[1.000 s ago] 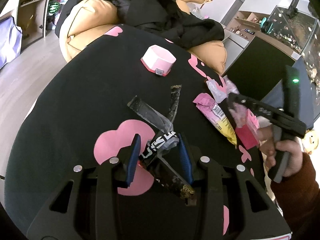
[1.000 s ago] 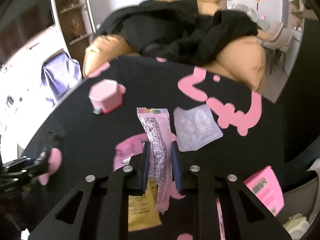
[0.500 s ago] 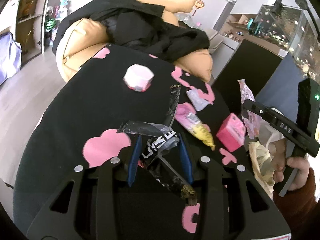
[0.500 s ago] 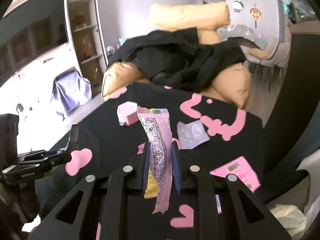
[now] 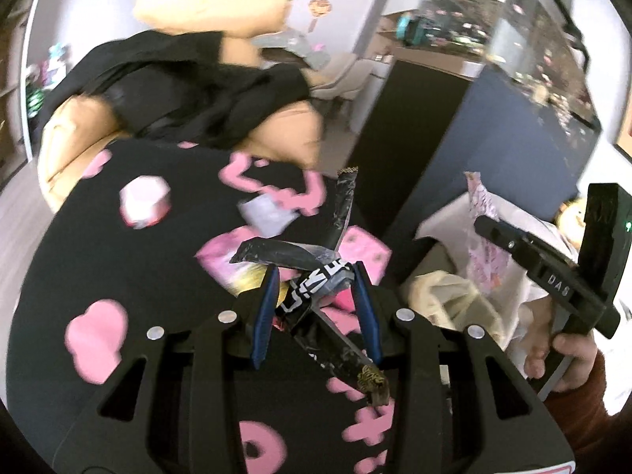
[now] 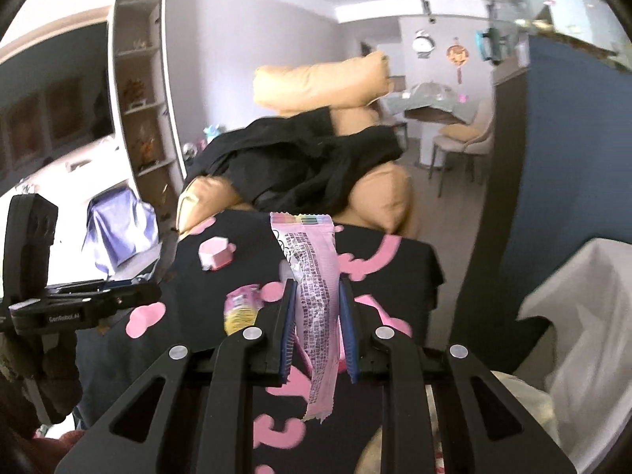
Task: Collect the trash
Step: 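Carry the black wrapper and pink wrapper over the yellow bag with both tools, then open both tools to drop the wrappers into the yellow bag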
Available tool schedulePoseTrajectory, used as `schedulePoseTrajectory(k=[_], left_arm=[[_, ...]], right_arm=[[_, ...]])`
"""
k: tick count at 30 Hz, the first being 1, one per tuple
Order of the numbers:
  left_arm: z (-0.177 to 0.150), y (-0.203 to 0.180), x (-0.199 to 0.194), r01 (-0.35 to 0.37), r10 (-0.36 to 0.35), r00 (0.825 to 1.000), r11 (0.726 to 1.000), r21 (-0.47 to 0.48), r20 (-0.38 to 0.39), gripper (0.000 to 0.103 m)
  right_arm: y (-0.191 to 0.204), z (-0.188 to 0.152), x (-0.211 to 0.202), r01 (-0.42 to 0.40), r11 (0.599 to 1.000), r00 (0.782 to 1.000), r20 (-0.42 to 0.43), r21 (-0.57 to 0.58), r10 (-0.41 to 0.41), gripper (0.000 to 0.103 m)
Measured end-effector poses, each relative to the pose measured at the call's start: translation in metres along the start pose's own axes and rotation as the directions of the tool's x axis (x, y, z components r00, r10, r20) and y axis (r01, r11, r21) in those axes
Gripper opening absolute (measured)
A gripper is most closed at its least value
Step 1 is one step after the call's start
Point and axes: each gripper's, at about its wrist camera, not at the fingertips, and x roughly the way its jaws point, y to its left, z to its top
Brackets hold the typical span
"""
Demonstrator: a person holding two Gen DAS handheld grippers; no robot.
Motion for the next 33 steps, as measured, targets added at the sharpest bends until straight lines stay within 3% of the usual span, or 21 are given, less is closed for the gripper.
schedulePoseTrajectory(k=[9,15,22,33], left_arm=[[0.018,-0.103,0.036,0.162,-0.160,0.987,0.978,0.133,-0.028,0.036],[0.010,-0.144,0.058,0.207,-0.196,0.977,0.963,0.174,-0.082,0.036],[0.000,-0.161,0.076,0.220,-0.196,0.972,0.955,0.200,-0.130,0.036],[-0.014,-0.157,0.092,0.222,-0.189,0.965,0.957,0.185,-0.179,0.036]], right_arm=[[-0.073,-0.028,-0.059,0.116,0.988,0.992,0.047,0.101,-0.121,0.021],[-0.104,-0.051,-0.077,0.169,0.974,0.984,0.034,0.152,-0.176,0.021],[-0.129,-0.076,-0.074,0.201,0.964,0.980,-0.027,0.175,-0.199,0.021],[-0.137,-0.101,-0.050,0.218,0.960,0.973,-0.113,0.176,-0.200,0.021]])
